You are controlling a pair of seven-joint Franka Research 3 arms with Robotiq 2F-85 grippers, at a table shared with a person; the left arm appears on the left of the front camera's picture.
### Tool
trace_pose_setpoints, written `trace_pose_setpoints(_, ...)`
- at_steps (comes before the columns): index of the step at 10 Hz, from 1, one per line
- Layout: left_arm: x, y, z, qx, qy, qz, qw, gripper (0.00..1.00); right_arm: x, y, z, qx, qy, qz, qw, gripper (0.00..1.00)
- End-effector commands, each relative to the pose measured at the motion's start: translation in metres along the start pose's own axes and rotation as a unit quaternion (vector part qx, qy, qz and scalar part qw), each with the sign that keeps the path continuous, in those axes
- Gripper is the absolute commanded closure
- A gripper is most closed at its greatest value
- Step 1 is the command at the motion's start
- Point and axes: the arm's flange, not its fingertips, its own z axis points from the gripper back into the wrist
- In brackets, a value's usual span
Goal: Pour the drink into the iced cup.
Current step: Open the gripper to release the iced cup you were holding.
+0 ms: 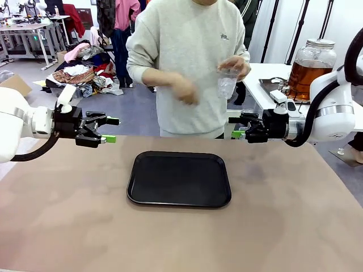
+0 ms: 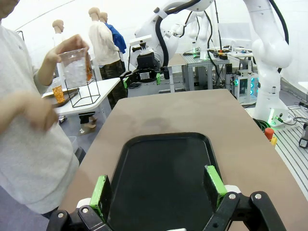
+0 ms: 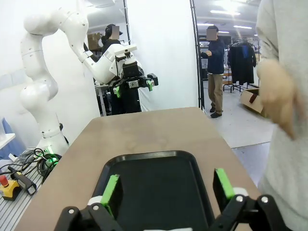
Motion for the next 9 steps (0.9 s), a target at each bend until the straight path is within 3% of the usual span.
trace_pose_setpoints(1, 0.0012, -0.0009, 0.001, 0.001, 0.0, -0.002, 1.0, 0.0, 0.0027, -0.0003, -0.0001, 0.002, -0.004, 0.002, 1.0, 0.0)
trace_pose_setpoints(9, 0.0012, -0.0009, 0.001, 0.001, 0.0, -0.002, 1.0, 0.0, 0.0027, -0.0003, -0.0001, 0.002, -0.004, 0.002, 1.0, 0.0)
